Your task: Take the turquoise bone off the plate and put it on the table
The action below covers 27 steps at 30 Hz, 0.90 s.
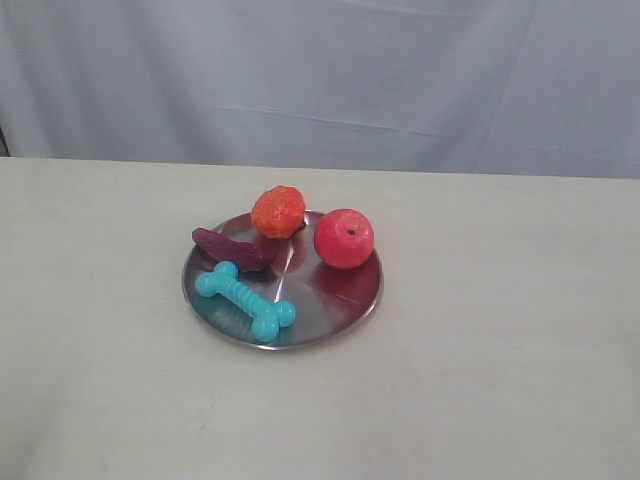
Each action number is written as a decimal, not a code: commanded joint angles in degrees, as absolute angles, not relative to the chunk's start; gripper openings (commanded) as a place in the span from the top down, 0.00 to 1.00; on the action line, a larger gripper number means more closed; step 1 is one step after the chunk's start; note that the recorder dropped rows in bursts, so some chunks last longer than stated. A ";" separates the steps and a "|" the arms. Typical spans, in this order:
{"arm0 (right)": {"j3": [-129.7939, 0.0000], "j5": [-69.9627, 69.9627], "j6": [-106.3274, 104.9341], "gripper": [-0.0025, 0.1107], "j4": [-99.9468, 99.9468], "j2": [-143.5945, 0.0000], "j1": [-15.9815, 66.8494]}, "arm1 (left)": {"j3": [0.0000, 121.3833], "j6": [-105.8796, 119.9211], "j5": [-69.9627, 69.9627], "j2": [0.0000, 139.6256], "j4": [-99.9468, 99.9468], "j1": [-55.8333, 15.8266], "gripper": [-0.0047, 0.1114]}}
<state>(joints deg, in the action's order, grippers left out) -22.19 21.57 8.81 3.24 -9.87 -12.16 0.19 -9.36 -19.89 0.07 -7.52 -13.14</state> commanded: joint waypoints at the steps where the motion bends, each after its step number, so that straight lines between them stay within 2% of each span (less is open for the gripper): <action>1: -22.60 23.62 13.22 0.98 -3.17 -12.50 -11.83 | 0.00 -9.39 -19.85 0.00 -7.53 -13.30 0.96; 12: -31.79 39.11 8.50 0.98 0.71 -23.29 -4.81 | 0.00 -9.39 -19.85 0.00 -7.53 -13.30 0.96; 27: -50.78 48.67 6.01 0.98 0.71 -50.77 6.98 | 0.00 -9.39 -19.85 0.00 -7.53 -13.30 0.96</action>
<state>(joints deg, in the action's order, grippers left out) -47.61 46.46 6.96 0.00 -45.78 5.70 0.19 -9.36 -19.89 0.07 -7.52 -13.14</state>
